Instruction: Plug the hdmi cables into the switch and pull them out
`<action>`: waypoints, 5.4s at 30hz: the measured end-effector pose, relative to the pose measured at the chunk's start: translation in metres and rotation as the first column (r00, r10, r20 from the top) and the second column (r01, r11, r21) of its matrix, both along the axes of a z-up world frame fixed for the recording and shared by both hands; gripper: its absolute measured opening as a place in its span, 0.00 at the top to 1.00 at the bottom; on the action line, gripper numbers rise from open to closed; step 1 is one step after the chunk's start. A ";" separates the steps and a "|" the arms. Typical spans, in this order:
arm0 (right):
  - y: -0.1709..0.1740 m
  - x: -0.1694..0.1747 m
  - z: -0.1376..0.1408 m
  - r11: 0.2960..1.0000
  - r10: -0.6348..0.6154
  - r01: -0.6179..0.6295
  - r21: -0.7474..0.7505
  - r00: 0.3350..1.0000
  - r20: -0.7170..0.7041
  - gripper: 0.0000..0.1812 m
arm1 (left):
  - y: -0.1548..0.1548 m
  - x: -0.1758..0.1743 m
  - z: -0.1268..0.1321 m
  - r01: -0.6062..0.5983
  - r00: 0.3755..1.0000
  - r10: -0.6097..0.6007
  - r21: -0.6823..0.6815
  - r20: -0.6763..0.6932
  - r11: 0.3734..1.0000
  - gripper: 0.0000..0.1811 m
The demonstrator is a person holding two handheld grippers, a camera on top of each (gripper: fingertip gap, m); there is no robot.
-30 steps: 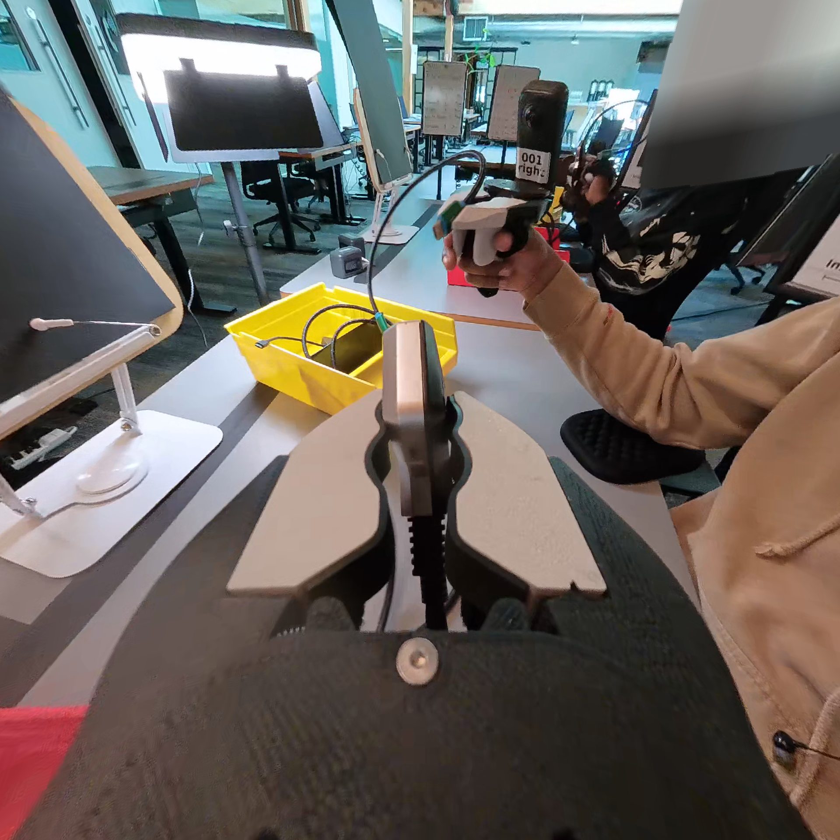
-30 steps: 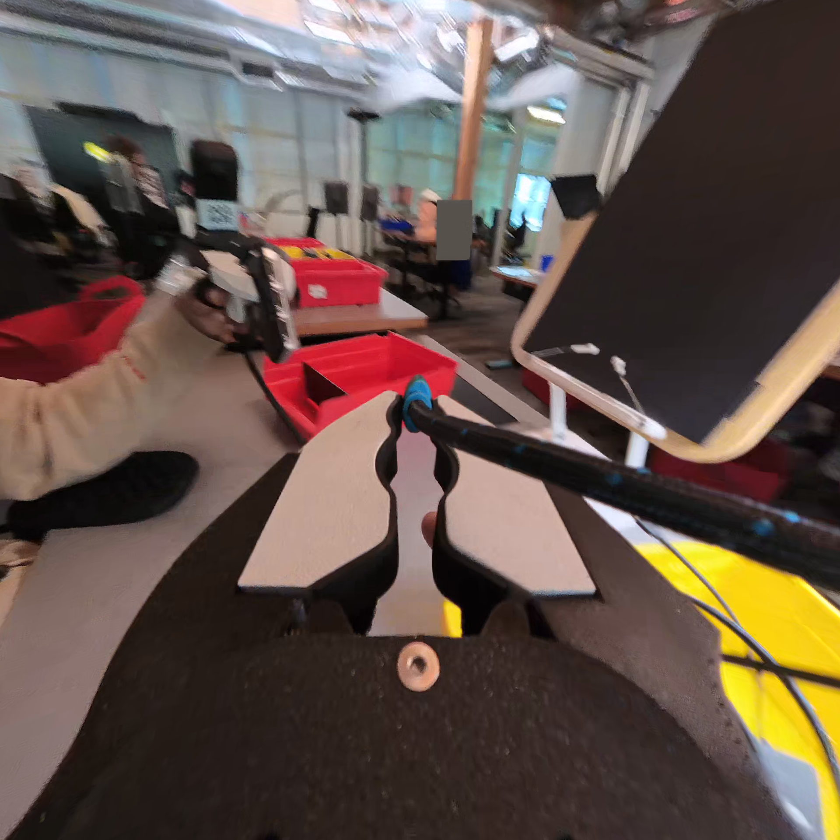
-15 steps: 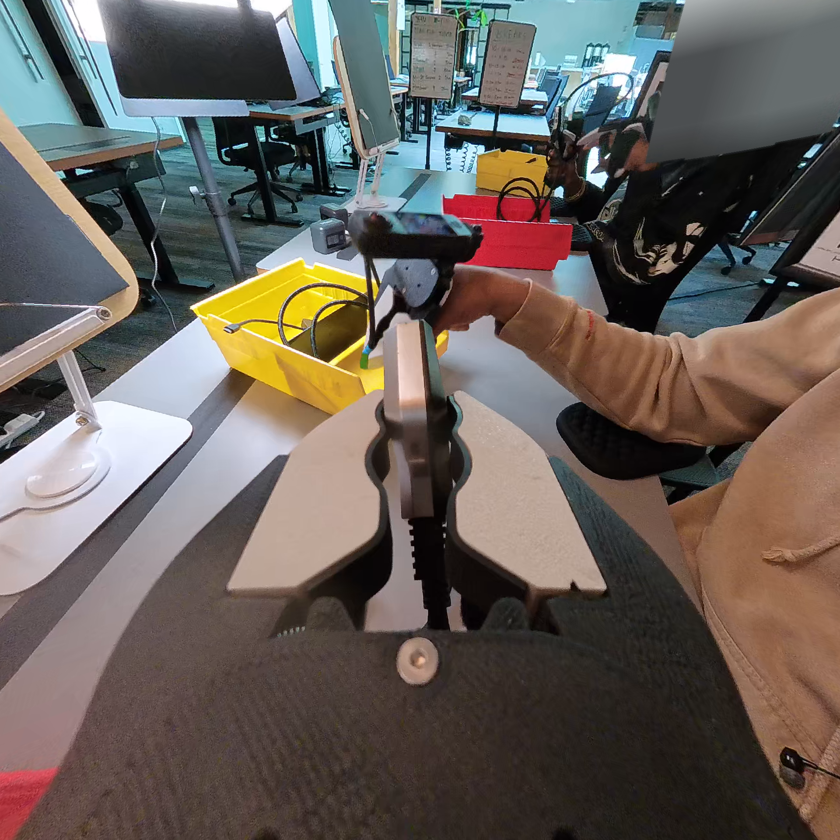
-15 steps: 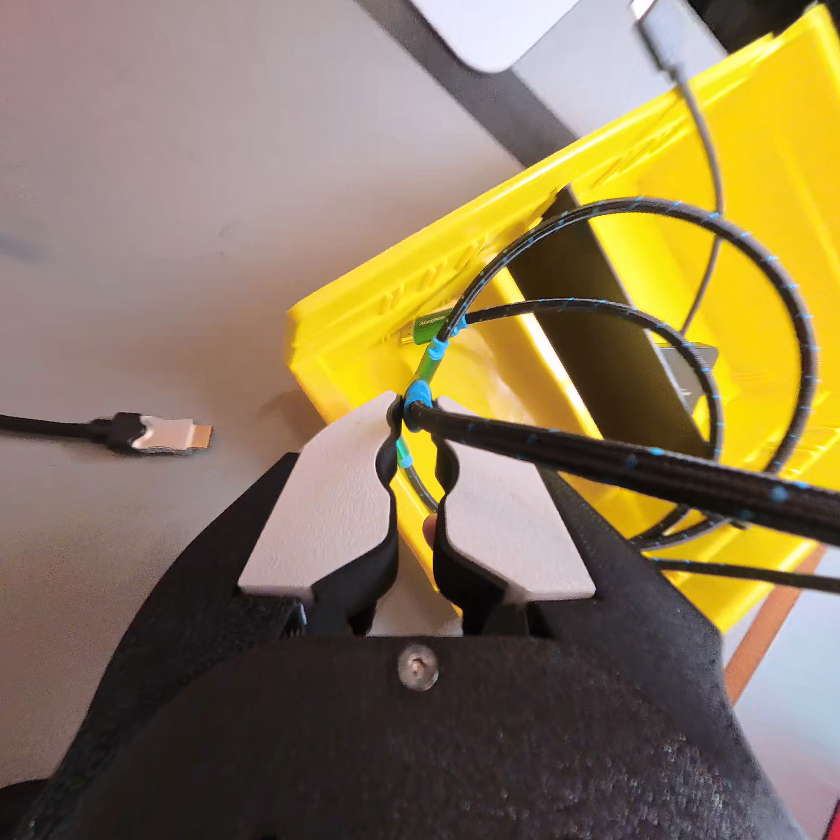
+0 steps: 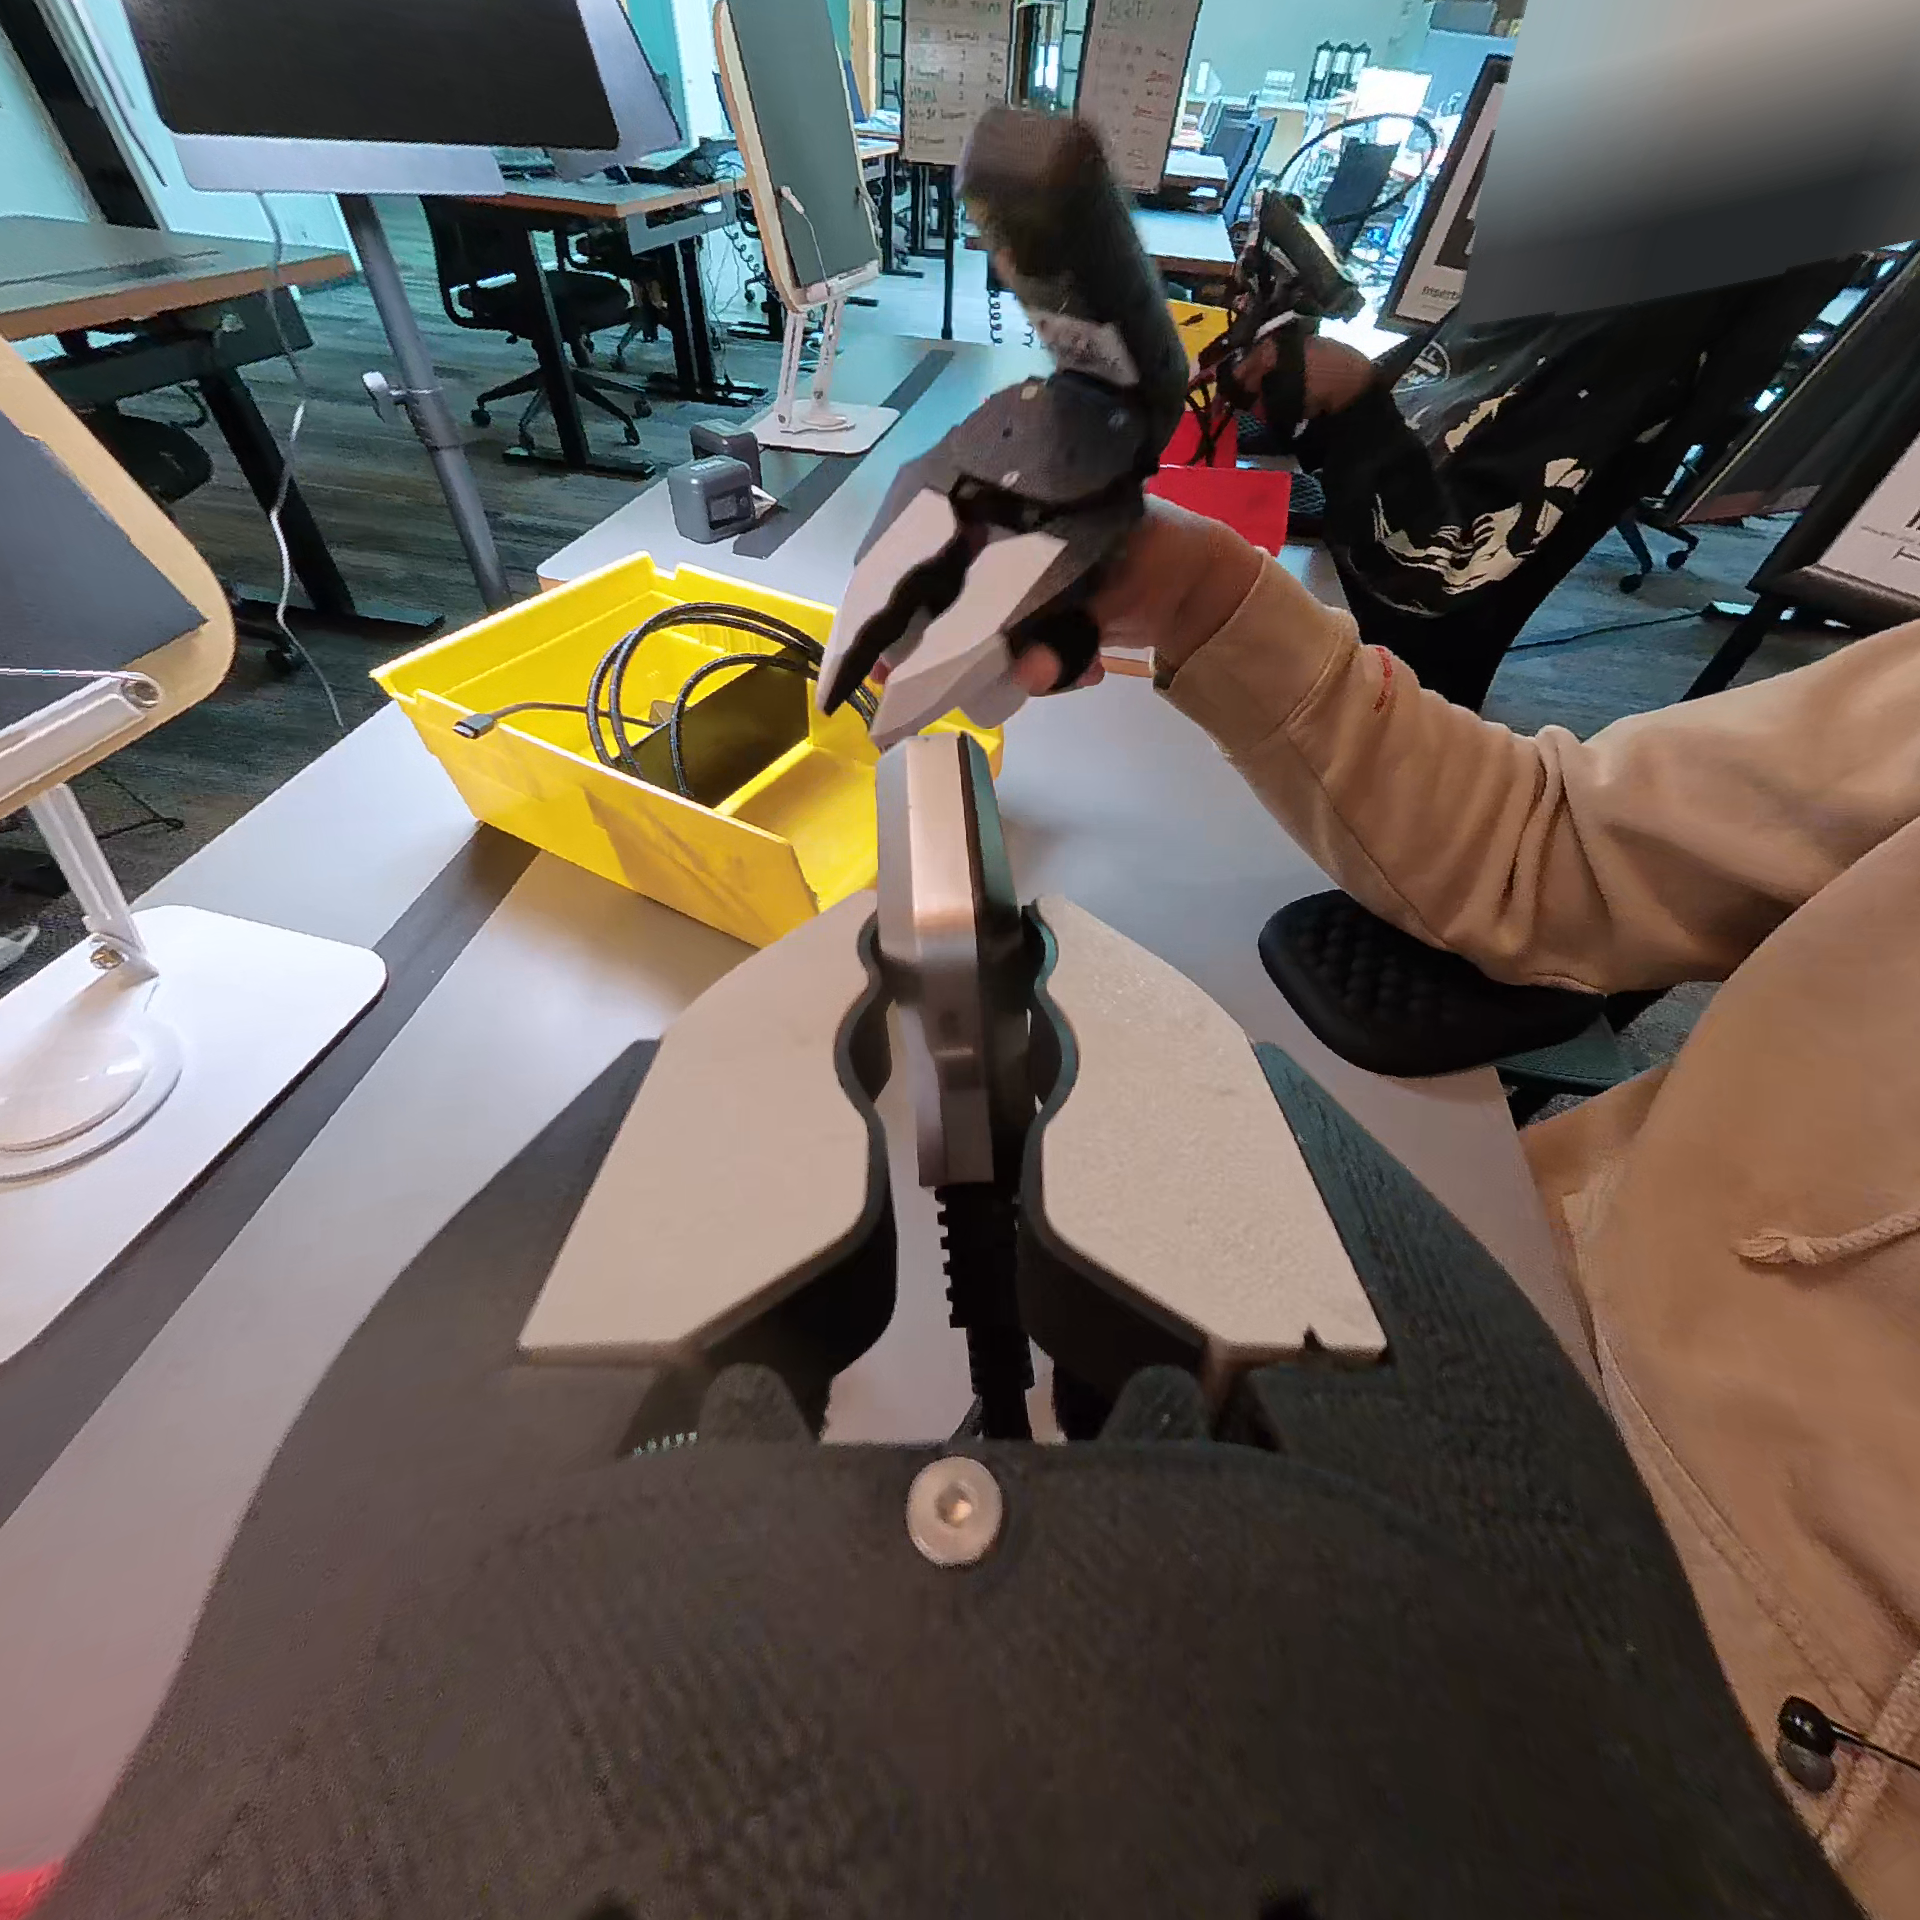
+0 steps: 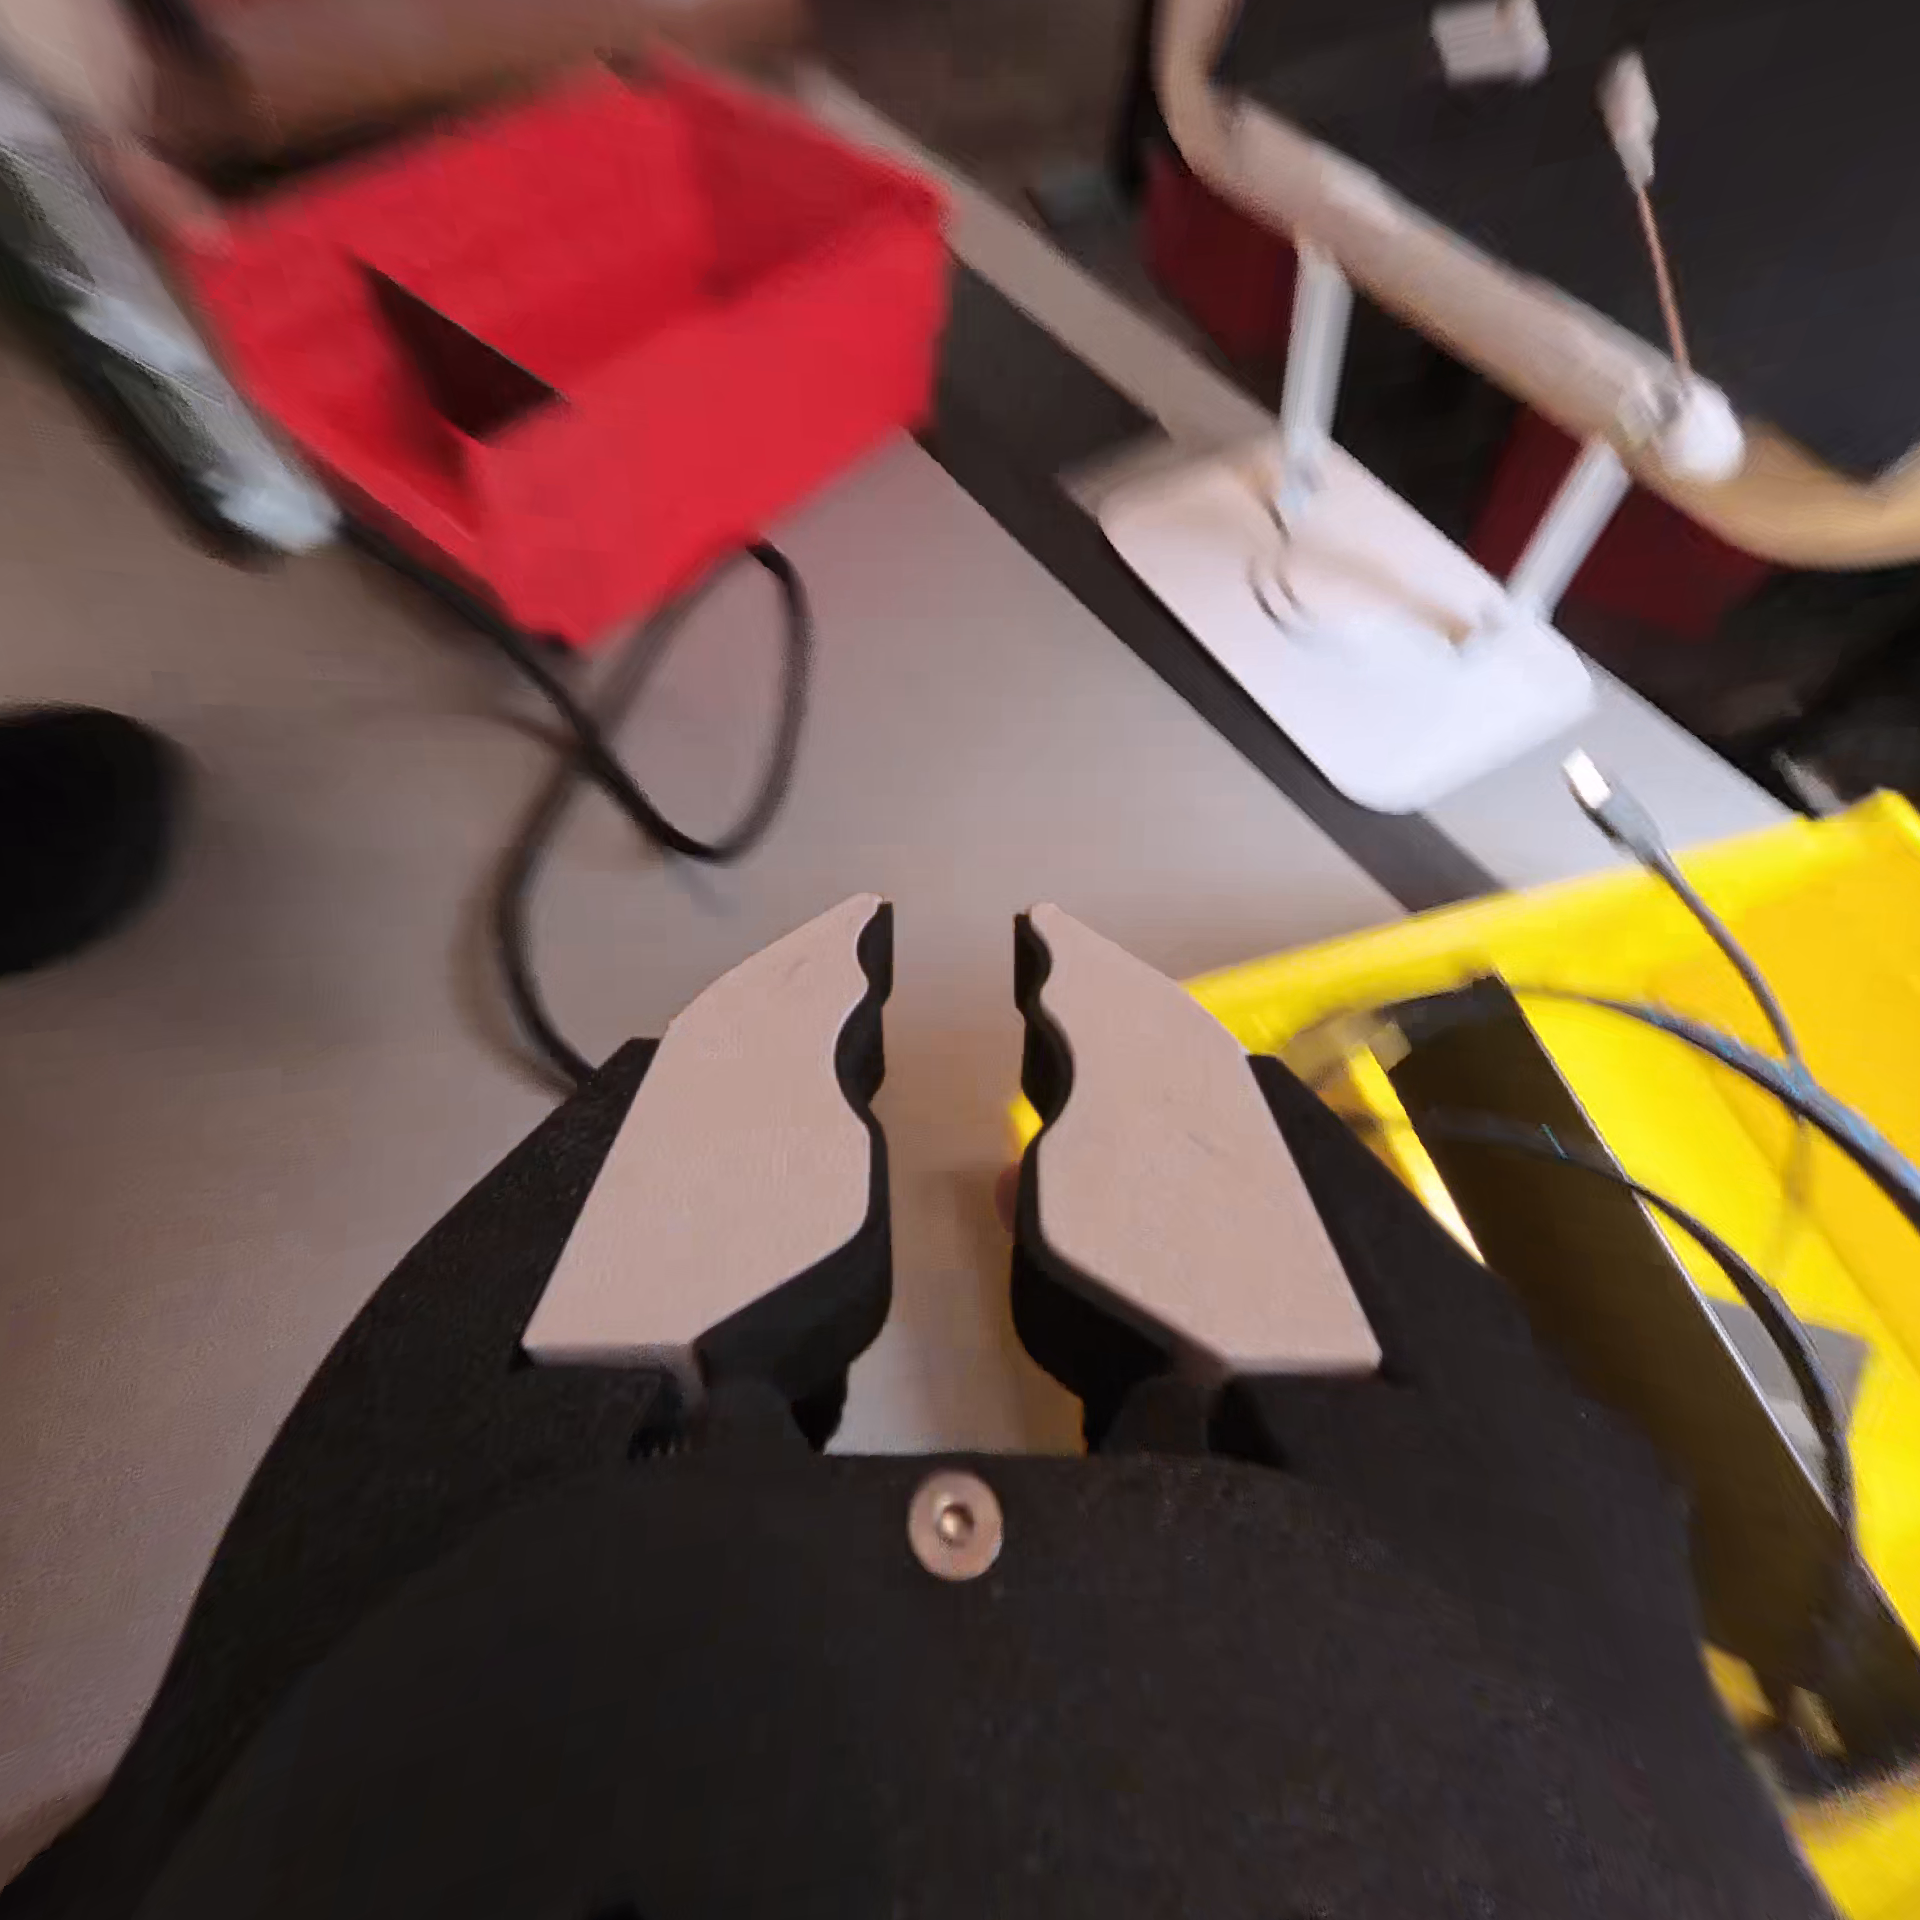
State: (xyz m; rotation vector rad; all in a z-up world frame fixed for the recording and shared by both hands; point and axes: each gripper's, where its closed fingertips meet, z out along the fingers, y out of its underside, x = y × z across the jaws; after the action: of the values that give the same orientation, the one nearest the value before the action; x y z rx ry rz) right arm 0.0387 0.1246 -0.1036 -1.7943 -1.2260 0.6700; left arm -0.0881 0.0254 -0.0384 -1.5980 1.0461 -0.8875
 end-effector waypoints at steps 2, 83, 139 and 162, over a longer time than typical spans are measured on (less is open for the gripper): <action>-0.038 -0.027 0.032 0.977 0.211 -0.203 0.063 0.965 -0.159 0.87 | -0.002 0.005 -0.002 0.019 1.000 -0.019 0.000 -0.005 1.000 0.87; -0.189 -0.014 -0.150 0.559 0.500 -0.797 0.229 0.544 0.674 0.54 | -0.100 0.058 -0.137 0.523 0.657 -0.666 -0.424 -0.354 0.740 0.81; 0.120 0.055 0.181 0.630 -0.412 -0.138 0.764 0.774 0.480 0.93 | 0.000 -0.018 -0.001 -0.030 0.999 0.033 0.089 -0.038 0.996 0.87; 0.172 0.107 0.011 0.934 -0.190 -0.092 0.345 0.689 0.699 0.93 | 0.012 -0.012 -0.031 -0.015 0.994 0.016 0.011 -0.109 1.000 0.86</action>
State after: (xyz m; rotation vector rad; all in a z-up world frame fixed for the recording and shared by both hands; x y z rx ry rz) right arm 0.1461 0.2965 -0.0922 -1.8068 -1.6664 -0.3669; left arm -0.1001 0.0377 -0.0697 -1.6595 1.1107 -0.7905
